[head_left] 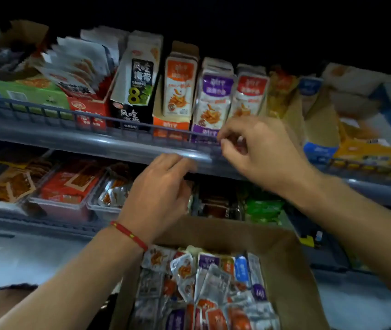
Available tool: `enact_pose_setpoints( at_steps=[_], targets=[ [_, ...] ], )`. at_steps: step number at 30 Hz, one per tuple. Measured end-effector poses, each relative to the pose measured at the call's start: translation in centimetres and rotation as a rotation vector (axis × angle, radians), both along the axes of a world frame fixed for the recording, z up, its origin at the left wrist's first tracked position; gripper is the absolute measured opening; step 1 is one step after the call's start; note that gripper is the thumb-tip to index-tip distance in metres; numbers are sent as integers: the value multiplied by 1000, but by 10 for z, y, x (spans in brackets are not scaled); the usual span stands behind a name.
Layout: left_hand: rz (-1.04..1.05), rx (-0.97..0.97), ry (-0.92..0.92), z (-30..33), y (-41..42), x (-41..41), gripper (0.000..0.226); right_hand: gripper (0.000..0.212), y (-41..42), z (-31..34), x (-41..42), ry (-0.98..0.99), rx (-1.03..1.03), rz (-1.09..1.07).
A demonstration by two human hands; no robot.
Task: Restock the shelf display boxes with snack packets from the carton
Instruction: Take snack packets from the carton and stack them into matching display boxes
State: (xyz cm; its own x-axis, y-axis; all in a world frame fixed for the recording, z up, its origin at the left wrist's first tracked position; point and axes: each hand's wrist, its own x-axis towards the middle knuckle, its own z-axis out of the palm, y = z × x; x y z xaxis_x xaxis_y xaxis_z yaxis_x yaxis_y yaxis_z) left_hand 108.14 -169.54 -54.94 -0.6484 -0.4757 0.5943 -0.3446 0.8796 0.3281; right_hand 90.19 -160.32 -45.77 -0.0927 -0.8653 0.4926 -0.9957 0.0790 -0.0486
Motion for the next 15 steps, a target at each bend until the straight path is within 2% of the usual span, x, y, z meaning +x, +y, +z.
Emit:
enact_pose_setpoints(
  at_steps=[2, 5, 8, 10, 12, 15],
  targets=[
    [-67, 64, -146, -19, 13, 0, 33, 10, 30, -28, -4, -58, 133, -34],
    [-160, 168, -482, -50, 26, -4, 33, 11, 66, -68, -12, -155, 309, -89],
    [-183, 307, -850, -90, 26, -9, 29, 10, 89, -103, -23, -264, 418, -139],
    [-161, 409, -1025, -117, 24, -11, 32, 11, 96, -116, -31, -359, 509, -149],
    [-116, 472, -1090, -141, 21, -14, 34, 11, 99, -120, -37, -433, 574, -136],
    [-22, 525, -1075, -174, 16, -18, 35, 11, 99, -120, -43, -479, 554, -124]
  ],
)
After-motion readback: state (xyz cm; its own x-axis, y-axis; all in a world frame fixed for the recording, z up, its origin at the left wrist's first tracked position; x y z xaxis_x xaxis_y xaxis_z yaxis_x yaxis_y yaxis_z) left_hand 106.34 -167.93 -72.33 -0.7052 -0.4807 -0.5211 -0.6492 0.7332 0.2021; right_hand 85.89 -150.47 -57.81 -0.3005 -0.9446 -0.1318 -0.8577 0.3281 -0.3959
